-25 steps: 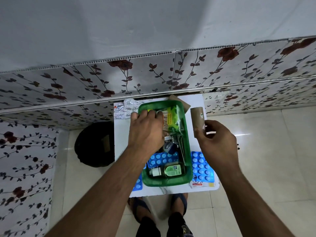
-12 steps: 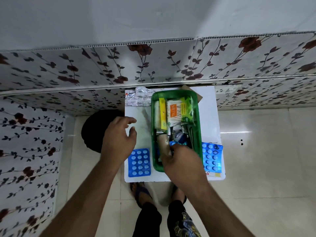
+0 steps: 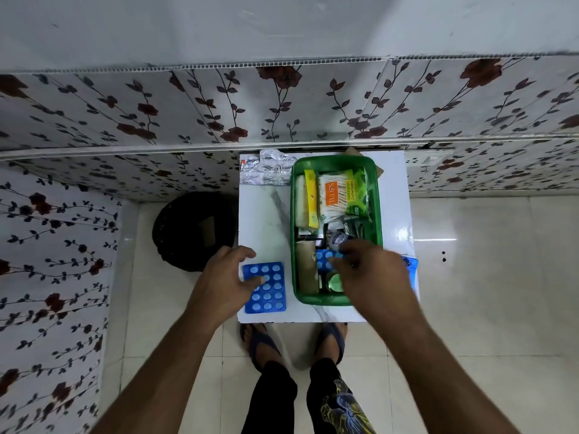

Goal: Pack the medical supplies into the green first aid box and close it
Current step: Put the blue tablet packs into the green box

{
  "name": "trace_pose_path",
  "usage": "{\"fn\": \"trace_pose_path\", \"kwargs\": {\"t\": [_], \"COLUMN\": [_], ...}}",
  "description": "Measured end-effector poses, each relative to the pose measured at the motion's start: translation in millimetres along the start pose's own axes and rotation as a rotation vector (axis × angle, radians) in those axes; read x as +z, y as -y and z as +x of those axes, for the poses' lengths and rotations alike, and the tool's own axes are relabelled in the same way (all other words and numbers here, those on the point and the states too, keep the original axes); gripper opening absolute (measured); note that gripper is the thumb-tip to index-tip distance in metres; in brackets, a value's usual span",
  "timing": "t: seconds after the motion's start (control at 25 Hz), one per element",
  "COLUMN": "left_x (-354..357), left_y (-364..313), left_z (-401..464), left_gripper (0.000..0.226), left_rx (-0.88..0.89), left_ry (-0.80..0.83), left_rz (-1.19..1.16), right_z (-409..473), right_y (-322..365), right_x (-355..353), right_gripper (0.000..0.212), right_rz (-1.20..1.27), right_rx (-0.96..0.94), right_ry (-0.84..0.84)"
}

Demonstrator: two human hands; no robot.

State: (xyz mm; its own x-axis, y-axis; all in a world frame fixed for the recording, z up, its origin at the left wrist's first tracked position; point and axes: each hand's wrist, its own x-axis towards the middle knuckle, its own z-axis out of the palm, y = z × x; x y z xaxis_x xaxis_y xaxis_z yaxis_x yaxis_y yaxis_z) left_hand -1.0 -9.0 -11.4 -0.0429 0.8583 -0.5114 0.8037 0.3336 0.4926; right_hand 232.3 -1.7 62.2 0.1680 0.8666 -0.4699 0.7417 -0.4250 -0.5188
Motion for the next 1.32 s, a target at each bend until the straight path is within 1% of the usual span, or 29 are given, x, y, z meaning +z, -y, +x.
{"fn": "trace_pose_path", "kwargs": {"t": [0.08,0.12,0.16,0.24,0.32,0.36,0.44,0.48,0.52,0.6,0.68,0.76,0.8,0.84,0.88,0.96,1.0,1.08,1.2,1.24,1.32], "left_x": [2.7,4.8,7.5,10.8,14.0,15.0,12.2,7.7,-0.1,-27.1,-62.8,-91.1,-95.8,-93.3,-83.5,-51.0,-33.3,-3.8,19.8,24.6,30.5], "left_y": [0.1,-0.3,-1.1,0.7,1.1,0.6,0.0,0.6,1.1,-0.2,-15.8,-50.8,-72.2,-94.0,-112.9,-140.3,-150.0,-159.8,-160.4,-158.3,-157.4], "left_z": [-3.8,-5.2,-6.3,-5.2,-2.3,-2.2,-4.3,-5.4,-6.2,-8.7,-13.0,-18.2,-18.4,-16.7,-13.2,-3.3,1.5,7.4,4.9,3.5,-0.2], "left_gripper": [0.060,0.065,0.066,0.063,0.051,0.042,0.025,0.020,0.019,0.025,0.033,0.039,0.040,0.038,0.035,0.027,0.025,0.029,0.036,0.036,0.027], "left_rx": [-0.012,-0.008,0.001,0.003,-0.007,-0.009,-0.011,-0.016,-0.028,-0.053,-0.043,-0.038,-0.018,0.014,0.058,0.154,0.174,0.181,0.230,0.264,0.319], "left_ry": [0.061,0.072,0.068,0.045,0.037,0.036,0.039,0.053,0.073,0.080,-0.018,-0.134,-0.145,-0.125,-0.082,0.033,0.065,0.106,0.090,0.080,0.032], "left_rz": [0.099,0.149,0.193,0.231,0.187,0.150,0.056,0.012,-0.029,-0.090,-0.145,-0.350,-0.459,-0.510,-0.486,-0.248,-0.125,-0.006,0.183,0.258,0.384], "right_z": [3.7,7.9,13.1,23.1,30.0,33.4,38.3,39.7,40.5,42.8,44.5,46.3,46.2,44.9,43.3,39.9,38.7,37.1,36.9,36.7,36.3], "right_y": [-27.5,-46.3,-67.0,-99.9,-117.5,-120.5,-121.3,-120.3,-119.3,-118.3,-120.1,-124.2,-125.5,-125.5,-124.9,-124.0,-124.0,-124.7,-126.6,-126.3,-124.4], "right_x": [-26.5,-35.4,-38.0,-29.4,-17.3,-13.4,-11.0,-11.2,-12.5,-16.2,-21.9,-29.5,-33.0,-36.5,-40.1,-47.7,-51.4,-59.5,-68.9,-71.0,-74.8], "right_gripper": [0.015,0.016,0.020,0.035,0.046,0.047,0.043,0.040,0.037,0.031,0.022,0.012,0.011,0.013,0.015,0.015,0.014,0.011,0.011,0.012,0.014], "right_rz": [0.099,0.103,0.075,-0.018,-0.048,-0.028,0.022,0.037,0.054,0.118,0.209,0.323,0.382,0.433,0.470,0.504,0.512,0.541,0.578,0.578,0.584], "right_rx": [0.092,0.154,0.224,0.325,0.339,0.334,0.333,0.340,0.346,0.357,0.379,0.400,0.407,0.413,0.418,0.410,0.401,0.401,0.426,0.431,0.424], "right_ry": [-0.242,-0.303,-0.297,-0.164,-0.081,-0.072,-0.077,-0.077,-0.078,-0.083,-0.073,-0.047,-0.035,-0.025,-0.020,-0.033,-0.049,-0.072,-0.051,-0.046,-0.057]}}
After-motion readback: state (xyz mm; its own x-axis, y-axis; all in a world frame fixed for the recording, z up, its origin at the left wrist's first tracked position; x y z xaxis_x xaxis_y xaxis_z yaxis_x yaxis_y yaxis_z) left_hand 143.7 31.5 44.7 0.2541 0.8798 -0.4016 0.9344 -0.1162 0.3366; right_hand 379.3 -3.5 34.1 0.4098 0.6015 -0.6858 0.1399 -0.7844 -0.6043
